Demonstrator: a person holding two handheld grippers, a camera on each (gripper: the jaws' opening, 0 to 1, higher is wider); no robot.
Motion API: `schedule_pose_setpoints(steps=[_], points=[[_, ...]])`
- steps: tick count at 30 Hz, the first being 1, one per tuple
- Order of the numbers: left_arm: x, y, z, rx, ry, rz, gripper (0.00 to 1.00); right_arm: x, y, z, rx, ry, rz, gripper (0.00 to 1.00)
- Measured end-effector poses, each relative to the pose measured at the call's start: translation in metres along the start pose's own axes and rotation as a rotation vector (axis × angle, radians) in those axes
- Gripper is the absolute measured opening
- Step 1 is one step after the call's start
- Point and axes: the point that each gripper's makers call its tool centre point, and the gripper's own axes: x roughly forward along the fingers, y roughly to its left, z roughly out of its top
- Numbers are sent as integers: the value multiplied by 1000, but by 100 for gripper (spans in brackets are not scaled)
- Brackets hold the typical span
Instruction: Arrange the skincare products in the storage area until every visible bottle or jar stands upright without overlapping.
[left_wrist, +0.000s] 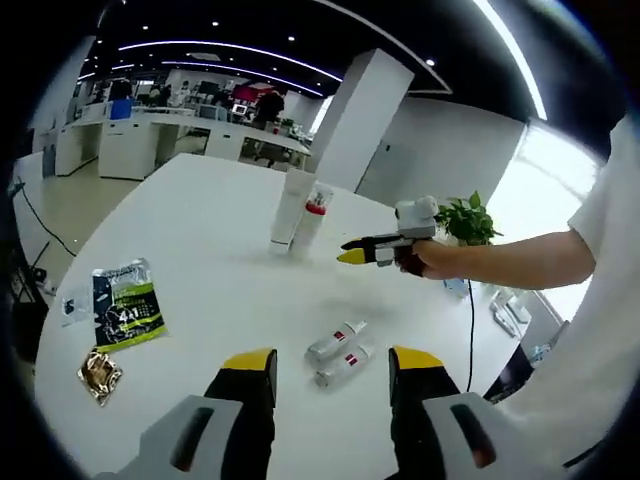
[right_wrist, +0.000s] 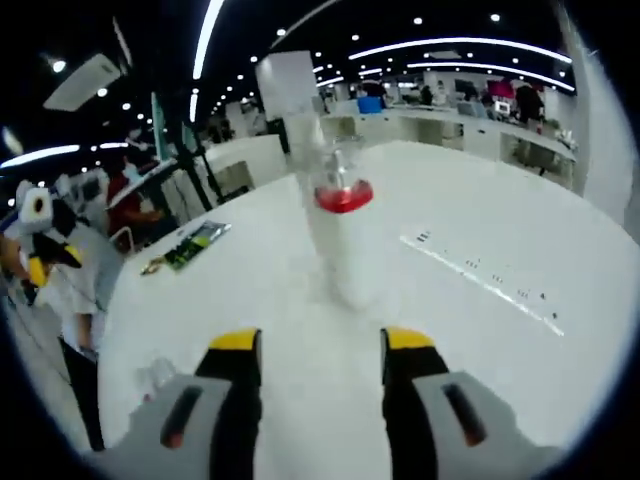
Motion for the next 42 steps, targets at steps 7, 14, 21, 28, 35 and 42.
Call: schedule_pose_setpoints(steps=[7,14,21,28,35,42], points=[[11,-12,4,88,-14,-71,24,-7,58,-39,-255,210,147,49],[6,-20,4,216,16,-146,0,3,70,-59,-388,346,202,46],[-2,-28,3,185,27,-190,0,15,77,-80,-537,472,244,41],[-10,-36,8,45,18,-239,0,25,81,-89,-596,528,278,34],[-14,-23,7,104,2,-191,18,30,84,-99,-707,591,316,25],[-17,-5,-4,108,6,-151,30,35,90,-86,-695,554,288,16]])
